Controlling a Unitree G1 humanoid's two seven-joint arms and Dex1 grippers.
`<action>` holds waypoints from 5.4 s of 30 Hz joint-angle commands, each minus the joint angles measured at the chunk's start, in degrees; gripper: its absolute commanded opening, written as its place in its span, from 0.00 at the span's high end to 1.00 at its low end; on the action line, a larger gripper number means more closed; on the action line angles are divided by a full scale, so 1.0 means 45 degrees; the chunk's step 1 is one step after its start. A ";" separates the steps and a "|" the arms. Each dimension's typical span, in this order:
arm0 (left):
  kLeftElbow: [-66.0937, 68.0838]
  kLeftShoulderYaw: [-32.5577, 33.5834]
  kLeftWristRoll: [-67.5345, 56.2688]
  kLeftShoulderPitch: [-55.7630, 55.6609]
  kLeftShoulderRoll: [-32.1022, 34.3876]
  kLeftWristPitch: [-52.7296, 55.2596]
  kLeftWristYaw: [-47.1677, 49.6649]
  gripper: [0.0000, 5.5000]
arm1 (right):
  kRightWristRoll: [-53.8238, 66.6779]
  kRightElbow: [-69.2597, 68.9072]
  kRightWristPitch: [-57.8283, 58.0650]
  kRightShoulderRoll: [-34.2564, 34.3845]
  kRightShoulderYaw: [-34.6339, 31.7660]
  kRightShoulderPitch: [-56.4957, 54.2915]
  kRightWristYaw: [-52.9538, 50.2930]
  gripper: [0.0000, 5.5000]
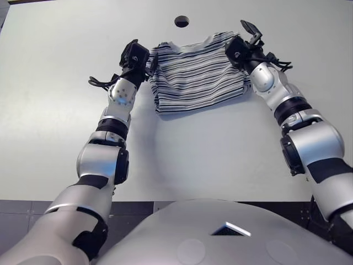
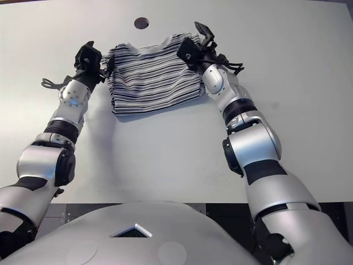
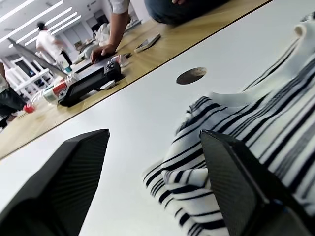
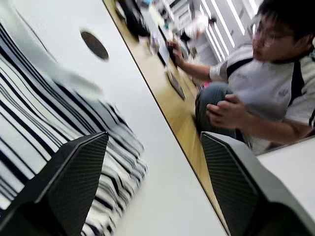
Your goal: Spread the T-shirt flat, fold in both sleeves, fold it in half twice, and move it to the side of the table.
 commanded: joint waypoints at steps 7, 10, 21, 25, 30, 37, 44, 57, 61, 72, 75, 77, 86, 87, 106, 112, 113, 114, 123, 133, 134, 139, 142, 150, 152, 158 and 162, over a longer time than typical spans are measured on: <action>0.0985 0.0794 -0.0307 -0.0401 0.0724 0.1124 0.0846 0.38 | -0.0794 -0.5291 -0.1347 -0.3665 0.0591 0.3644 0.1916 0.37; 0.0471 0.1301 -0.0774 0.0050 0.0955 0.0437 0.0612 0.38 | -0.1700 -0.4817 -0.1223 -0.4037 0.1343 0.4001 0.2257 0.37; -0.5367 0.3379 -0.2852 0.3728 0.1726 -0.0361 0.0434 0.38 | -0.1757 -1.0943 -0.1320 -0.5581 0.2484 0.7531 0.4359 0.37; -0.8205 0.3783 -0.3097 0.5670 0.1834 0.0380 0.0424 0.38 | -0.0816 -1.5631 -0.0432 -0.5283 0.3430 0.9890 0.6193 0.37; -1.0106 0.4039 -0.3021 0.6926 0.1989 0.1162 0.0390 0.38 | -0.2560 -1.5517 0.0632 -0.1860 0.5228 0.9079 0.6237 0.37; -1.0534 0.4150 -0.3010 0.7176 0.1872 0.1494 0.0339 0.38 | -0.2377 -1.6594 0.0872 -0.0607 0.5674 0.8895 0.6609 0.37; -1.0972 0.3806 -0.2994 0.7199 0.1551 0.1381 0.0089 0.38 | 0.1763 -2.0563 0.1130 -0.3264 0.3646 0.8367 0.9449 0.37; -1.1067 0.3606 -0.3052 0.7030 0.0697 0.1075 0.0253 0.38 | -0.2790 -0.5405 0.1010 0.1310 0.4836 0.2249 0.3170 0.37; -1.1064 0.3502 -0.3000 0.6910 0.0536 0.1058 0.0201 0.38 | -0.2988 -0.1678 0.1656 0.1989 0.4741 0.1641 0.1085 0.37; -1.1532 0.3226 -0.2730 0.7346 0.0700 0.1136 -0.0187 0.38 | -0.1732 -0.5474 0.0680 -0.2826 0.2439 0.4304 -0.0263 0.37; -1.1608 0.2986 -0.2615 0.7413 0.0950 0.0954 -0.0660 0.38 | -0.1695 -0.7323 0.1296 -0.2664 0.2189 0.4718 0.0132 0.37; -1.1473 0.2629 -0.2210 0.7452 0.1336 0.0454 -0.1184 0.38 | -0.1652 -0.7760 0.1571 -0.2391 0.1831 0.4567 -0.0227 0.37; -1.2806 0.0319 0.4094 0.8998 0.6217 -0.4675 -0.2543 0.38 | 0.1002 -1.7084 0.0513 -0.7346 -0.2221 1.0298 0.2735 0.37; -1.2920 0.0090 0.4055 0.9171 0.6569 -0.4725 -0.2963 0.35 | 0.1042 -1.7457 0.0271 -0.8130 -0.2363 1.1223 0.3378 0.36; -0.9779 -0.5650 0.5377 0.5730 0.6535 -0.7002 -0.6403 0.21 | -0.2328 -1.5221 -0.1409 -0.7050 0.1468 1.0193 0.7029 0.36; -0.8223 -0.6518 0.5713 0.4746 0.6010 -0.7729 -0.5896 0.21 | -0.2090 -1.5002 -0.1707 -0.7038 0.1515 0.9980 0.6920 0.36; -0.8095 -0.6604 0.5702 0.4693 0.5975 -0.7808 -0.5808 0.21 | -0.2023 -1.5040 -0.1738 -0.7017 0.1478 1.0006 0.6854 0.40; -0.7960 -0.6674 0.5727 0.4651 0.5960 -0.7887 -0.5687 0.24 | -0.1961 -1.5064 -0.1785 -0.7017 0.1467 1.0019 0.6836 0.41; -0.7098 -0.6883 0.5658 0.4522 0.6259 -0.8260 -0.4981 0.53 | -0.1210 -1.5003 -0.2221 -0.7105 0.1458 1.0087 0.7026 0.72; -0.7093 -0.6753 0.5080 0.4974 0.6392 -0.8488 -0.4724 0.82 | -0.0737 -1.4381 -0.2241 -0.7023 0.1044 0.9795 0.6846 0.98; -0.7131 -0.6731 0.5000 0.5072 0.6422 -0.8496 -0.4719 0.85 | -0.0668 -1.4300 -0.2216 -0.7045 0.0943 0.9763 0.6786 0.98; -0.8218 -0.6458 0.3477 0.6237 0.6994 -0.8522 -0.4888 0.94 | 0.1014 -1.4434 -0.2424 -0.7313 0.0576 1.0254 0.7142 0.98; -1.0244 -0.6437 0.1102 0.7759 0.7745 -0.8027 -0.5242 0.96 | 0.2844 -1.5239 -0.2433 -0.7952 0.0333 1.1326 0.7788 0.98; -1.4382 -0.5166 -0.2071 1.1030 0.7763 -0.5154 -0.4922 0.96 | 0.5333 -1.7803 -0.1688 -0.8546 -0.0971 1.3303 0.8296 0.98; -1.4577 -0.4519 -0.2771 1.0932 0.7168 -0.4163 -0.4619 0.96 | 0.5803 -1.8090 -0.0886 -0.7890 -0.1175 1.2848 0.8163 0.98; -1.3472 -0.2710 -0.3723 0.9260 0.5044 -0.0911 -0.3725 0.96 | 0.4107 -1.5474 0.1961 -0.3992 -0.1007 0.9140 0.6257 0.98; -1.2633 -0.2538 -0.2900 0.8627 0.4236 0.0310 -0.3659 0.96 | 0.3058 -1.3905 0.2844 -0.2903 -0.0970 0.8037 0.5490 0.98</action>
